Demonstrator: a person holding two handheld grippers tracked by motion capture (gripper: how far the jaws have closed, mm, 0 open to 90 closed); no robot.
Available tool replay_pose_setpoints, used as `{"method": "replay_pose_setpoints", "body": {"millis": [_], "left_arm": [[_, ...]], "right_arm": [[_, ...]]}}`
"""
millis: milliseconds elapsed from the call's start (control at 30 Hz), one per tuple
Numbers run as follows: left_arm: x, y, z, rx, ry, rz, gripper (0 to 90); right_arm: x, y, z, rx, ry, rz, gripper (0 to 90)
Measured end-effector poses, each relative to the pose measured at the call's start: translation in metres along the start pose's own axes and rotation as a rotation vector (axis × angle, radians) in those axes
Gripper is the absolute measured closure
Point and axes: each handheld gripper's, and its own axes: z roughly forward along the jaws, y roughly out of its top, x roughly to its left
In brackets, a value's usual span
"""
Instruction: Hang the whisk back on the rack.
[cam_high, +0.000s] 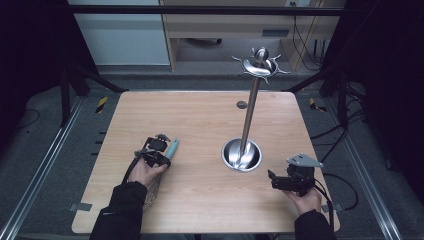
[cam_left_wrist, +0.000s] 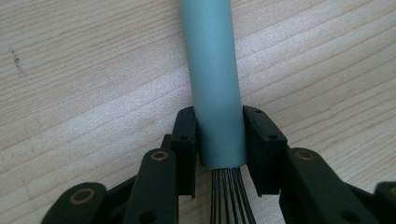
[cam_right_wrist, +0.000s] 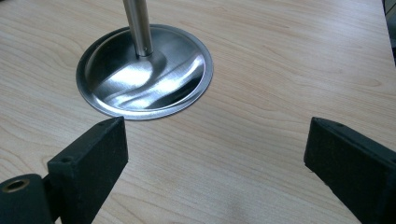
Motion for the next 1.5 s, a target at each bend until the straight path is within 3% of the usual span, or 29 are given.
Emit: {"method": "replay_pose_setpoints", "body": {"millis": [167,500,967,1133,1500], "left_arm": [[-0.001,0.000,-0.001,0.009,0.017,-0.011,68.7],[-0.001,-0.004,-0.007,0.013,0.021,0.051,68.9],[-0.007,-0.022,-0.047,-0.153,-0.011,0.095,69.0],[-0.006,-0.032,-0.058,-0.221,-0.027,0.091,69.0],[-0.001,-0.047,-0.070,-0.287,-0.038,0.078,68.9]], "right_arm": [[0.000,0.000,0.000,0.000,0.001,-0.002,6.4],[0.000,0.000,0.000,0.000,0.001,-0.001,6.4],[0.000,0.000,-0.001,-0.003,0.003,0.005,6.3],[-0.001,0.000,-0.001,-0.004,0.000,0.004,6.3],[-0.001,0.000,-0.001,-0.005,-0.002,0.003,6.2]]}}
